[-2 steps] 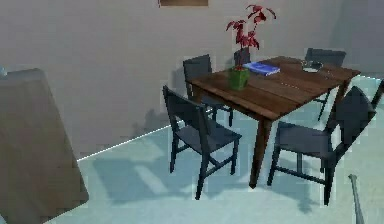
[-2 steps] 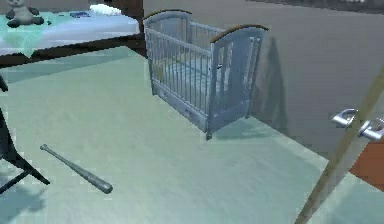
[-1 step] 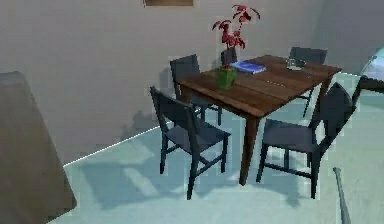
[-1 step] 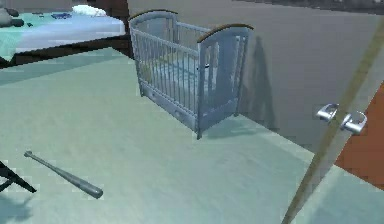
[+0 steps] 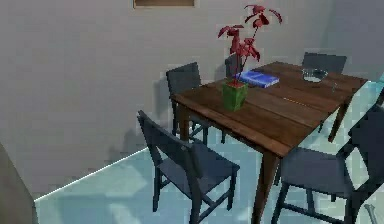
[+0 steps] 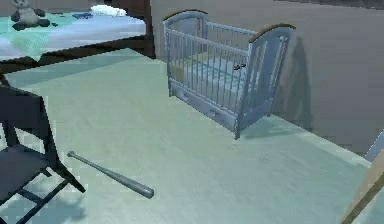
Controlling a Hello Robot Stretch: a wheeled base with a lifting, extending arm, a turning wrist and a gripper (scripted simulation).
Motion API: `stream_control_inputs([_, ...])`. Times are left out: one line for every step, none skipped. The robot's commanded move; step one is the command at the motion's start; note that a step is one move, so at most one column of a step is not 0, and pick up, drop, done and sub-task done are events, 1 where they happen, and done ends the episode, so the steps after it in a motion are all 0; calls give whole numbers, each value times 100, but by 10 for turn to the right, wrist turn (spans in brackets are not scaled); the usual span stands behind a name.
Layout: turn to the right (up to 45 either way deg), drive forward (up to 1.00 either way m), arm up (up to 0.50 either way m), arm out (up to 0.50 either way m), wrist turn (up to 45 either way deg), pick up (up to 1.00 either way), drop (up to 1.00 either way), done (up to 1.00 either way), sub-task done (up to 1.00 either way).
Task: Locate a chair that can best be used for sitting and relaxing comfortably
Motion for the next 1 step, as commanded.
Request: stream_control_inputs([0, 0, 0, 0, 0, 0, 0, 100, 0])
